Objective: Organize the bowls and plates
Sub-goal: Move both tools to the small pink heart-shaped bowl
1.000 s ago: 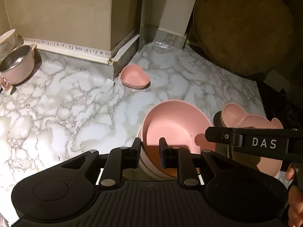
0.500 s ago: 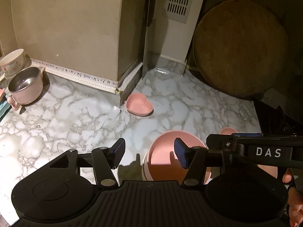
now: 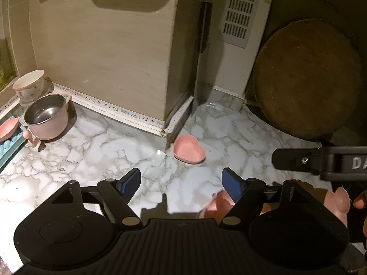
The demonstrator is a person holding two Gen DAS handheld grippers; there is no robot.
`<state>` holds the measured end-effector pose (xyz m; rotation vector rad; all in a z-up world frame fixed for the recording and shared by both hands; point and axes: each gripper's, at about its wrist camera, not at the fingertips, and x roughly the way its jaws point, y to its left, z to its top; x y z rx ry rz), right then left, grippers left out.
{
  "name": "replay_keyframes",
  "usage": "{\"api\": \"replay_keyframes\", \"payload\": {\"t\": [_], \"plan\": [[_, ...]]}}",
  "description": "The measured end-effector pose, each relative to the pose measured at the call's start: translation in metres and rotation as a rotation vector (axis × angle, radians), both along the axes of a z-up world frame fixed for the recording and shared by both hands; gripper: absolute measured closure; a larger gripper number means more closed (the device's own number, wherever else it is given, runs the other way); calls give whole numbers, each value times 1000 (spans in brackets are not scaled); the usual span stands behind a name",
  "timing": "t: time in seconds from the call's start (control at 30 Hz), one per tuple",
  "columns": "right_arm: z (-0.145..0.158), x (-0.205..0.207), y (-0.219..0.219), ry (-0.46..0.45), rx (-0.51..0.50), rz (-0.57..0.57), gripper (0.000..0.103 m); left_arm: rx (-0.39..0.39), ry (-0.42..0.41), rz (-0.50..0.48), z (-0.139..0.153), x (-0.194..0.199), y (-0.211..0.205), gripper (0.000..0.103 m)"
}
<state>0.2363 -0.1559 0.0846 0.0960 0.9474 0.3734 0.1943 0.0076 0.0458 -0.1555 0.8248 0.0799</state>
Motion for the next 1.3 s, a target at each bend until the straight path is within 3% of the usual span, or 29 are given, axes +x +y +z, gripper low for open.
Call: {"api": "replay_keyframes", "payload": {"t": [0.07, 0.5, 1.1, 1.3], "plan": [[0, 5, 2, -10, 8, 4, 9, 2, -1, 13, -1, 7, 3, 26], [-33, 74, 15, 72, -5, 33, 9, -28, 53, 100, -27, 61, 22, 26], [-109, 158, 30, 227, -68, 44, 18, -76, 151, 135, -93, 122, 31, 26], [-129, 170, 42, 265, -69, 57, 26, -92, 183, 140, -113, 132, 31, 26]]}}
